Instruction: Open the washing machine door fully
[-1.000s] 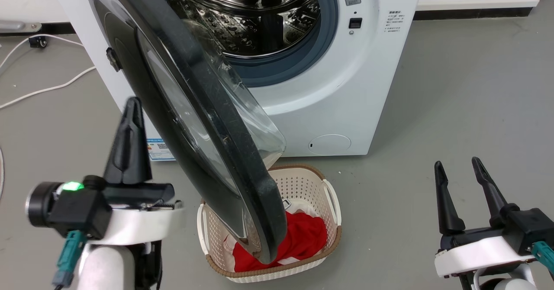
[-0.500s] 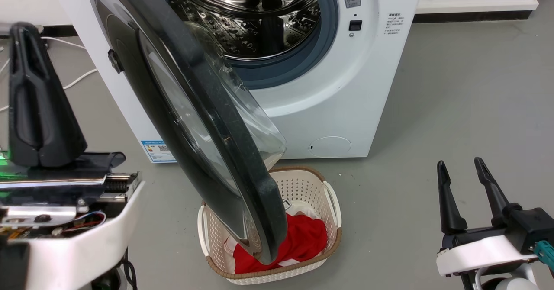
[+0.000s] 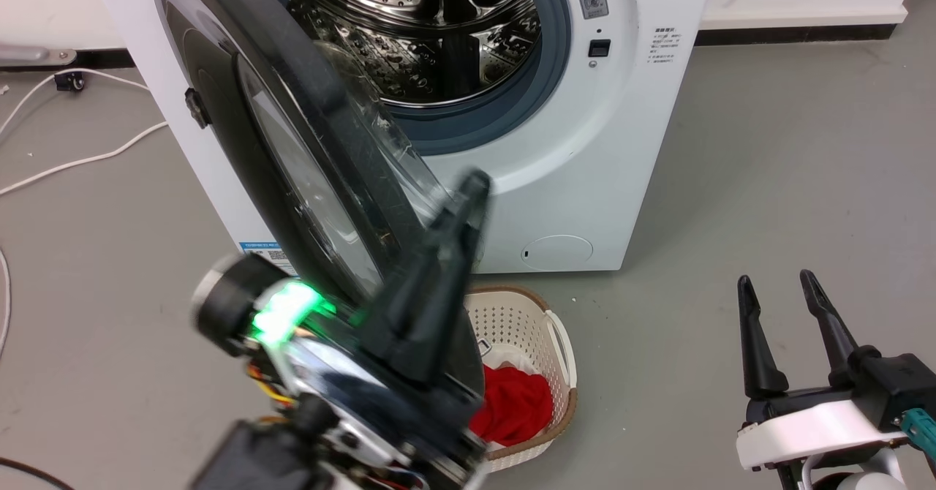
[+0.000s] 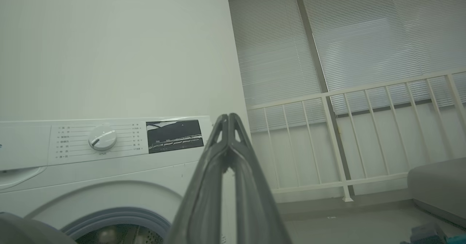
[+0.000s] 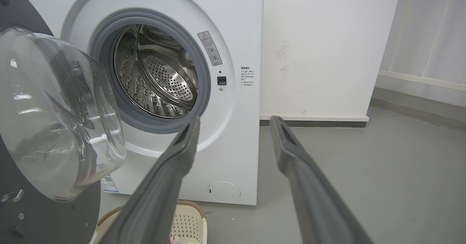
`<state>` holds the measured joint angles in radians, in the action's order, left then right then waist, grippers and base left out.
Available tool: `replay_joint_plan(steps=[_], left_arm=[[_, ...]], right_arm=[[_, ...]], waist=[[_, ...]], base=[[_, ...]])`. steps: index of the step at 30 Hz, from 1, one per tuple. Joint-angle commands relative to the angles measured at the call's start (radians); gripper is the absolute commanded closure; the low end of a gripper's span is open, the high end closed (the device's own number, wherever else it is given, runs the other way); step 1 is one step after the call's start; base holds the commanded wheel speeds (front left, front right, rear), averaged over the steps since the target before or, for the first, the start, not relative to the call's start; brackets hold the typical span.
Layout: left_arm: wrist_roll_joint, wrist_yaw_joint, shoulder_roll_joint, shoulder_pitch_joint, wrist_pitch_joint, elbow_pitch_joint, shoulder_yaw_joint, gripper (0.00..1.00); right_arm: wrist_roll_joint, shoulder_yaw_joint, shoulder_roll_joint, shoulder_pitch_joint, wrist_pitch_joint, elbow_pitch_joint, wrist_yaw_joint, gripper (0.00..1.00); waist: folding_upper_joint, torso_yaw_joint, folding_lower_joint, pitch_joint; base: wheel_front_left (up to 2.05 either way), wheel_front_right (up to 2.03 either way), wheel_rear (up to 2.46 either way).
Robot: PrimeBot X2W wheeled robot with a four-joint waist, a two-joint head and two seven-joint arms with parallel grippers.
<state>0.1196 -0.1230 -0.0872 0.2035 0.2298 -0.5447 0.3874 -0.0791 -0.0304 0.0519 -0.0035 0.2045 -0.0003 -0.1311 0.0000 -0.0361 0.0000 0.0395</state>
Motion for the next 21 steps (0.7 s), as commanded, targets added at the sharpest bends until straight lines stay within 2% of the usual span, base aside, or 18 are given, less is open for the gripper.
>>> replay_joint_plan(steps=[1,7,14,21], left_arm=[[0.009,-0.002,-0.009,-0.020,-0.012,0.012,0.024,1.00],[0.051,-0.004,-0.048,-0.115,-0.091,0.075,0.137,1.00],[0.082,0.002,-0.084,-0.206,-0.190,0.158,0.169,1.00],[0.081,0.010,-0.077,-0.180,-0.187,0.287,0.169,1.00]], right_arm=[[-0.004,0.001,-0.003,0.002,-0.003,0.001,0.001,0.00],[-0.007,0.004,-0.003,0.014,-0.007,0.005,0.001,0.00],[-0.013,0.004,-0.003,0.016,-0.012,0.002,0.001,0.00],[-0.021,0.015,-0.003,-0.004,-0.014,0.009,0.001,0.00]], waist=[[0.0000,0.000,0.0000,-0.001],[0.0000,0.001,0.0000,-0.010],[0.0000,0.013,0.0000,-0.004],[0.0000,0.007,0.0000,0.010]], base=[[0.00,0.00,0.00],[0.00,0.00,0.00],[0.00,0.00,0.00],[0.00,0.00,0.00]])
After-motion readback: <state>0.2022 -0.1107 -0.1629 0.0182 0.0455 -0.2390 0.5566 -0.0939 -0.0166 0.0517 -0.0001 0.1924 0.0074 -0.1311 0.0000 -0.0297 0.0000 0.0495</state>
